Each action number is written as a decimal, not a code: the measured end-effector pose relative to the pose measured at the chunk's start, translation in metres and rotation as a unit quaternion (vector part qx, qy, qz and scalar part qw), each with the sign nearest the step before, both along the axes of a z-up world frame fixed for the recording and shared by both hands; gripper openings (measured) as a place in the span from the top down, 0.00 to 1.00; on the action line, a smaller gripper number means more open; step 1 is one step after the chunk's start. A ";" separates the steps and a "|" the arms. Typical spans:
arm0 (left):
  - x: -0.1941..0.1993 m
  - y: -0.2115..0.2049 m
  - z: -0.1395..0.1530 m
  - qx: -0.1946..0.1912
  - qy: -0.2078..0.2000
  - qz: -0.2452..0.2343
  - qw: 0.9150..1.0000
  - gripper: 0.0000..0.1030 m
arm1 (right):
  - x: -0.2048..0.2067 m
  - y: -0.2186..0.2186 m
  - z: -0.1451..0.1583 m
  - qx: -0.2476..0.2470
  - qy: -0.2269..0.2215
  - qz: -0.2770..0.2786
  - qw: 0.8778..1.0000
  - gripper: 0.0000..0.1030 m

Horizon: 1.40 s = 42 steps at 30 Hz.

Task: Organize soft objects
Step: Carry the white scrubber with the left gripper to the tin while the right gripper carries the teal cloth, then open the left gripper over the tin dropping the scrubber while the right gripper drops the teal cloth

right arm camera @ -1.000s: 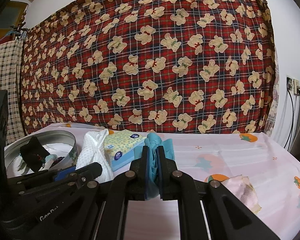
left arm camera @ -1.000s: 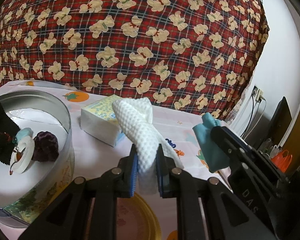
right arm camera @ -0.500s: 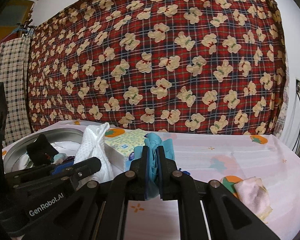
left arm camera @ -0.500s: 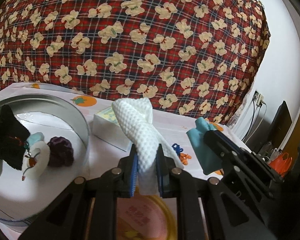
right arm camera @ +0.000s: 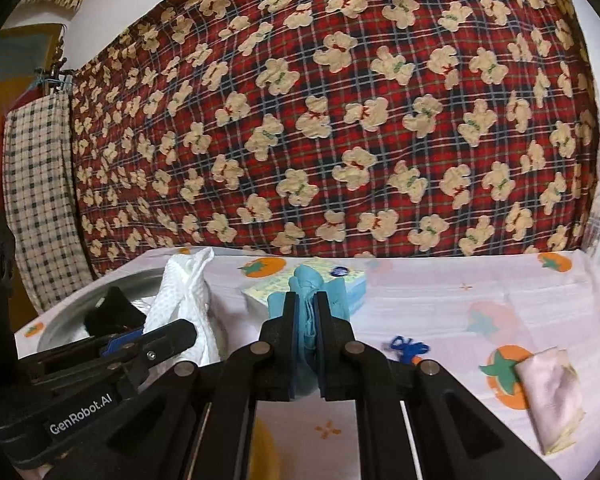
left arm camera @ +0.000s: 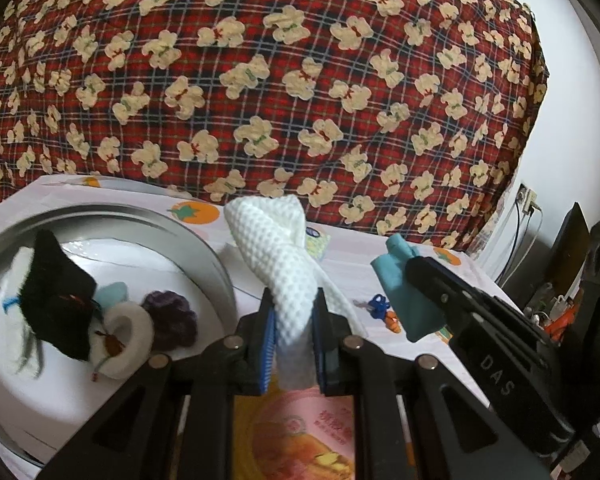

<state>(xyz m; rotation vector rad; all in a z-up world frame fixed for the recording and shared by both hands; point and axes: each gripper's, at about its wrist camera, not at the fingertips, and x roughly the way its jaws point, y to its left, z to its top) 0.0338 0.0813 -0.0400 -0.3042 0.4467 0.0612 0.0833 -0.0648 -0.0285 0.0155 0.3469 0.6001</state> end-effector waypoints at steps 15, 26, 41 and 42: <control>-0.016 0.039 0.022 0.020 0.008 0.034 0.999 0.86 | -0.011 0.048 0.036 0.008 -0.013 0.058 0.998 0.92; -0.018 0.072 0.018 0.031 0.032 0.064 0.997 0.86 | -0.015 0.094 0.041 -0.002 -0.002 0.093 0.996 0.92; -0.021 0.116 0.006 0.035 0.068 0.103 0.992 0.86 | -0.004 0.140 0.026 -0.028 0.056 0.113 0.992 0.92; -0.021 0.120 0.005 0.033 0.072 0.107 0.991 0.86 | -0.003 0.142 0.024 -0.031 0.059 0.115 0.991 0.92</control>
